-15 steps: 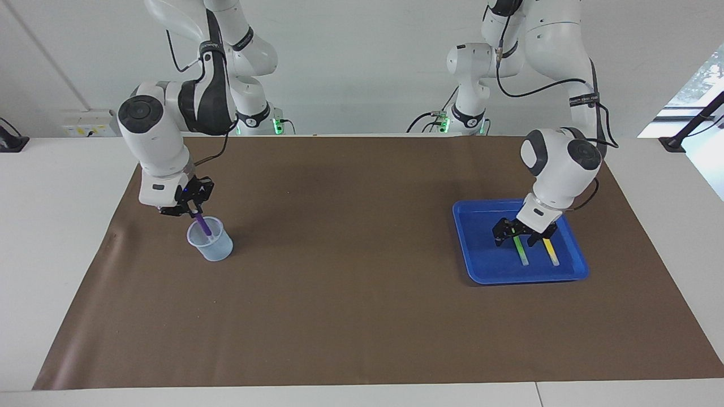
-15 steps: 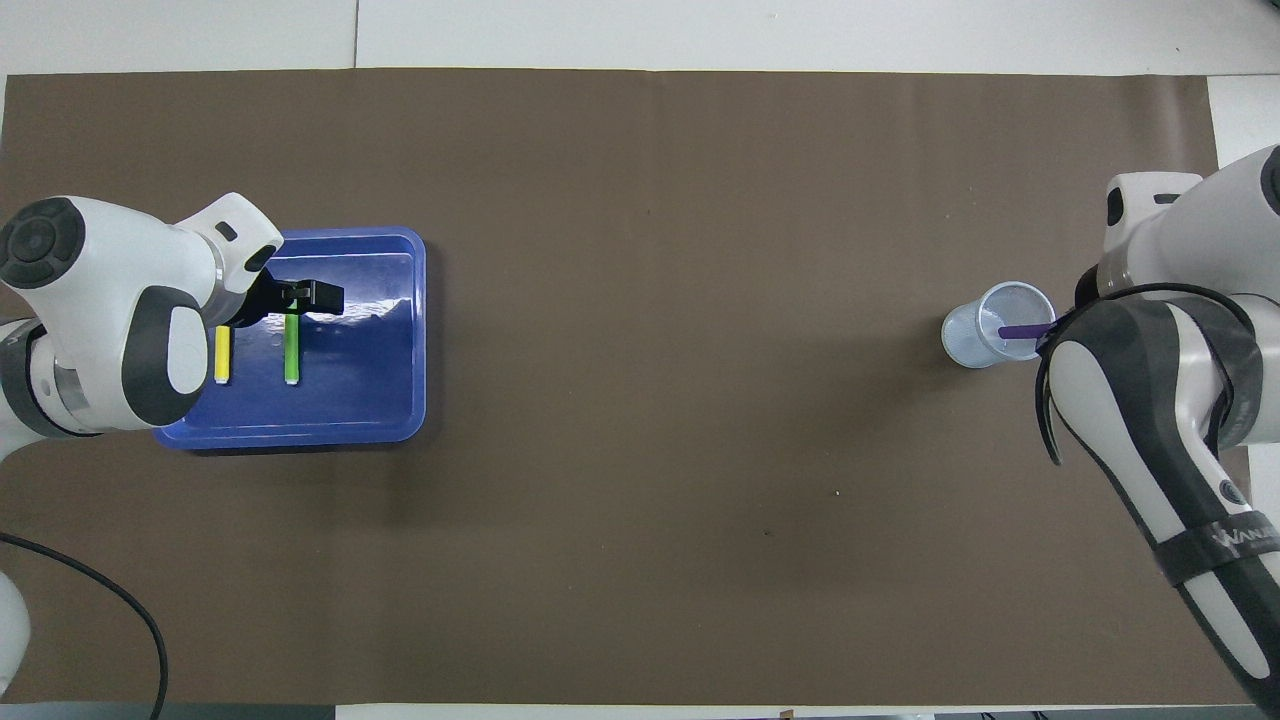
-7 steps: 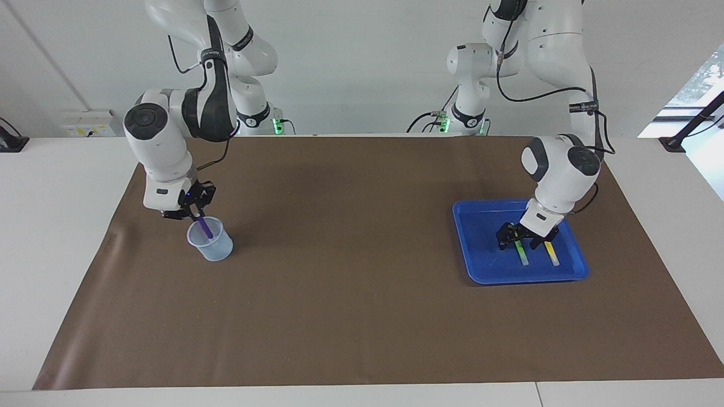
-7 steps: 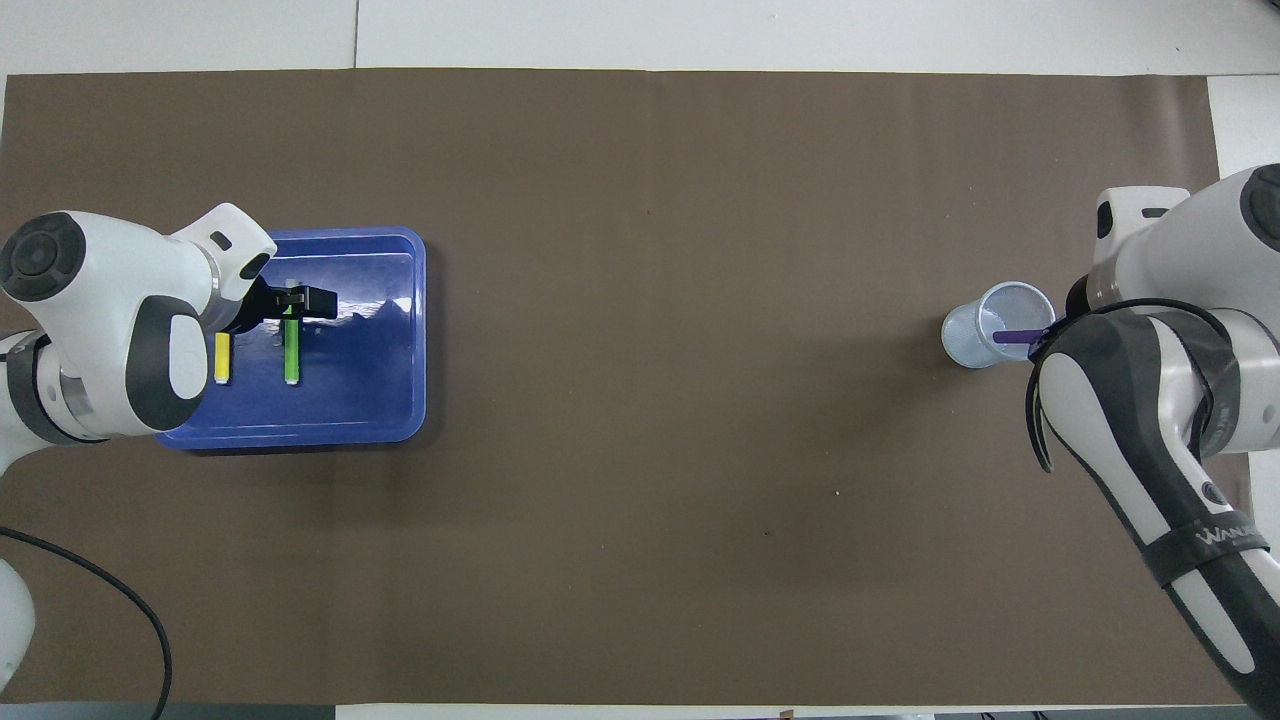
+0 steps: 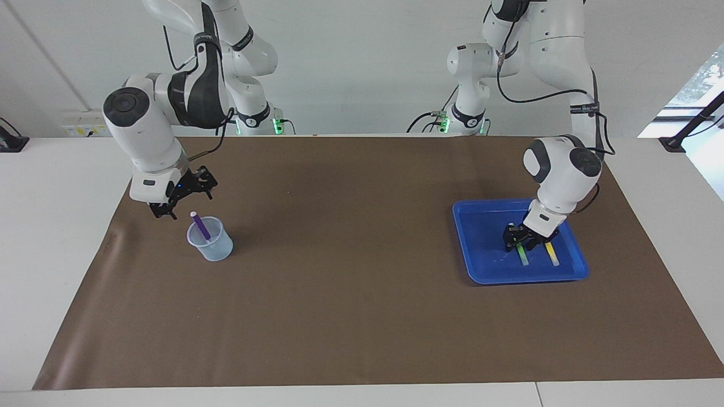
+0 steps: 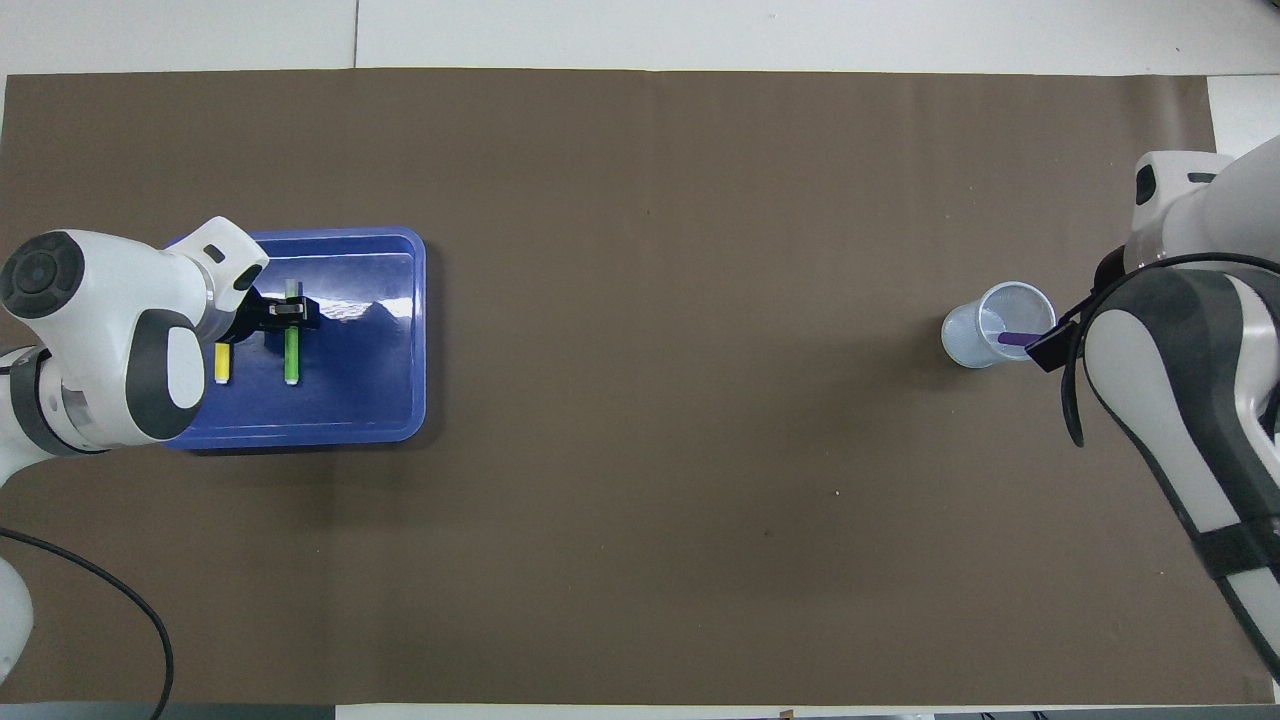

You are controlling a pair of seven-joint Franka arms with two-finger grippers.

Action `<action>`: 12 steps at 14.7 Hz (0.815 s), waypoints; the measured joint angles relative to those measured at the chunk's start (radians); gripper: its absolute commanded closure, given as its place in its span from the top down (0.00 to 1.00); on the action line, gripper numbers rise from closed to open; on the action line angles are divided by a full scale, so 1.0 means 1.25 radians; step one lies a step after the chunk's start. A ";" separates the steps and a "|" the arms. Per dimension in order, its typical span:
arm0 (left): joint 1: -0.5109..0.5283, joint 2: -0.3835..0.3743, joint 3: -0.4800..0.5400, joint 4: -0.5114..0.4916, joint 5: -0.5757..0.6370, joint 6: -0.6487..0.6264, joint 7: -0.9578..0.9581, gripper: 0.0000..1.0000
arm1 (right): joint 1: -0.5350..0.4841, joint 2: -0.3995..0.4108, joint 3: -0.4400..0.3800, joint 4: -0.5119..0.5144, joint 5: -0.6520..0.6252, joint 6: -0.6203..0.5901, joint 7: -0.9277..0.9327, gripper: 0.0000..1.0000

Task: Transfer and insert pens with both arms
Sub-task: 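Lift the green pen with the left gripper while the right gripper approaches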

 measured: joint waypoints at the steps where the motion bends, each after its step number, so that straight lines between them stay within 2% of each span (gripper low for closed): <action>1: 0.003 -0.002 0.000 0.000 0.000 0.000 0.000 0.00 | 0.000 0.000 0.000 0.015 0.041 -0.015 0.006 1.00; 4: 0.002 -0.004 -0.003 0.001 0.001 0.000 0.000 0.00 | 0.001 0.000 0.002 0.029 0.187 -0.047 0.077 1.00; 8: -0.001 -0.011 -0.009 0.008 0.001 -0.023 -0.026 0.00 | 0.005 0.000 0.005 0.029 0.348 -0.068 0.253 1.00; 12: -0.037 -0.045 -0.014 0.084 0.001 -0.170 -0.131 0.00 | 0.016 0.000 0.007 0.028 0.462 -0.071 0.424 1.00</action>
